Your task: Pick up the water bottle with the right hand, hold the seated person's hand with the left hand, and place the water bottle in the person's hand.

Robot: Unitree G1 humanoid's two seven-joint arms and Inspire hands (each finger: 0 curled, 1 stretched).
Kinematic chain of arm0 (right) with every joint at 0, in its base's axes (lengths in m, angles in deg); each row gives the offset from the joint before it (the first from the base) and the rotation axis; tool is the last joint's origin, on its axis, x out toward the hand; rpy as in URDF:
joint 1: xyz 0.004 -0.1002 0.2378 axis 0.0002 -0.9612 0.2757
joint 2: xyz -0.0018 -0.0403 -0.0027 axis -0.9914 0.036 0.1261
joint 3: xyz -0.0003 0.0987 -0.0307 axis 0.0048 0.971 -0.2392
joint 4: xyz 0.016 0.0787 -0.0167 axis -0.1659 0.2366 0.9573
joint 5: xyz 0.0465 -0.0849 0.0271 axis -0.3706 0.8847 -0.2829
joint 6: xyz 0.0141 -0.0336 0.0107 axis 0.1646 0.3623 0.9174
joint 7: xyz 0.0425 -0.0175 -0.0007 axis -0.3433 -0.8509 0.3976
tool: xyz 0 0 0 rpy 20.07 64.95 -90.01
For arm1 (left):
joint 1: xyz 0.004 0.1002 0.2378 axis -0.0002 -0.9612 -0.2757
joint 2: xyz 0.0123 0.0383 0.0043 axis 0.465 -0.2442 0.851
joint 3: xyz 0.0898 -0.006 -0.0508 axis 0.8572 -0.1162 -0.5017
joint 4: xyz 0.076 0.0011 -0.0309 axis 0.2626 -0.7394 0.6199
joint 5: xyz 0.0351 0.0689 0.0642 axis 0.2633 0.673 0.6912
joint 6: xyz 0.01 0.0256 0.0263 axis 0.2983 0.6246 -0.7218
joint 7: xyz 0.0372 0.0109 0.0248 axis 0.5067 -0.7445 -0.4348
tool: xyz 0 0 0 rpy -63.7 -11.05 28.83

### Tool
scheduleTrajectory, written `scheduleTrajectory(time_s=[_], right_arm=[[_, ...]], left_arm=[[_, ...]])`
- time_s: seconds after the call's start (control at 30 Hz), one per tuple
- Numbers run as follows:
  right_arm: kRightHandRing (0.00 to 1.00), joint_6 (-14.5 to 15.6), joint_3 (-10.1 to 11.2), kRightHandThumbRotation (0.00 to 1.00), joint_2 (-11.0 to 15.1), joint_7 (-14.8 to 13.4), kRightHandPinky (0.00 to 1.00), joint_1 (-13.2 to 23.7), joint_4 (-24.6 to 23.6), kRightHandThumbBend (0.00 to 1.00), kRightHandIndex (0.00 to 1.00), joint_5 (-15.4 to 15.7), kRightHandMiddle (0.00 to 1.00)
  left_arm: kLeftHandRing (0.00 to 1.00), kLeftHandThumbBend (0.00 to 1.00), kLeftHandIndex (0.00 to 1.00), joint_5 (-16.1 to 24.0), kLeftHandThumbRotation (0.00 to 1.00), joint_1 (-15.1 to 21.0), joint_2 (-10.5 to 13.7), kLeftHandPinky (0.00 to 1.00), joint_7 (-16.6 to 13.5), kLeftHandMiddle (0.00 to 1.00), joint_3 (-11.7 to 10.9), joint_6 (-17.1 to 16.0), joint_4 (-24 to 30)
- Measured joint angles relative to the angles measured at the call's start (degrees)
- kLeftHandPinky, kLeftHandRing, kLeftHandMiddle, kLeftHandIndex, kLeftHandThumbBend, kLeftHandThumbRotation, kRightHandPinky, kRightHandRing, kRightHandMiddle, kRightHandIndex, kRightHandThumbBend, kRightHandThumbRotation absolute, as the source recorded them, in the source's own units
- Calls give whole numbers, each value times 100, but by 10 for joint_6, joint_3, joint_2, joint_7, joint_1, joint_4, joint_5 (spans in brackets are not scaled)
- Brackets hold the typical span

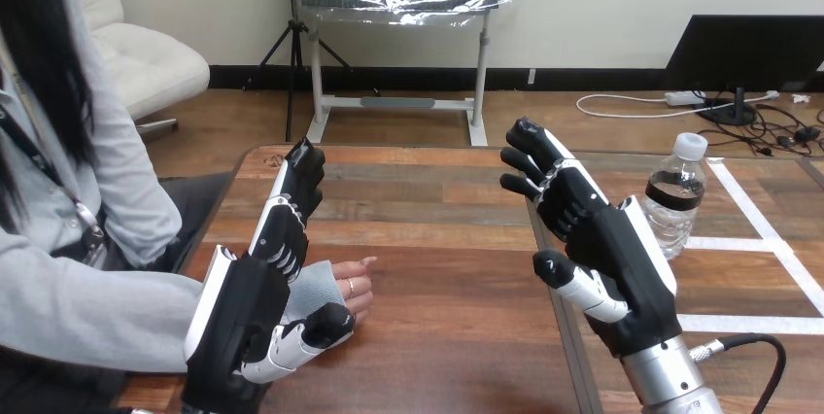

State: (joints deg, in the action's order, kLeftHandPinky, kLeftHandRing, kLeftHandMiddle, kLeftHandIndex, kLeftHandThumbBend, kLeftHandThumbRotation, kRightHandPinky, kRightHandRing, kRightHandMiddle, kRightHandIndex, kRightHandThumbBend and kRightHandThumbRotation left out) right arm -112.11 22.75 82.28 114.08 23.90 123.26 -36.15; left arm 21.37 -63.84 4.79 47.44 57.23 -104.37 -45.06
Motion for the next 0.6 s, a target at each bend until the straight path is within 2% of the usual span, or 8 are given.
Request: scheduleTrajectory(time_s=[0.6], right_arm=[[90,6,15,65,3,-8,84,15,0,100,92,-3,93]], left_arm=[[100,100,100,6,70,0,0,100,-3,100,-1,0,0]])
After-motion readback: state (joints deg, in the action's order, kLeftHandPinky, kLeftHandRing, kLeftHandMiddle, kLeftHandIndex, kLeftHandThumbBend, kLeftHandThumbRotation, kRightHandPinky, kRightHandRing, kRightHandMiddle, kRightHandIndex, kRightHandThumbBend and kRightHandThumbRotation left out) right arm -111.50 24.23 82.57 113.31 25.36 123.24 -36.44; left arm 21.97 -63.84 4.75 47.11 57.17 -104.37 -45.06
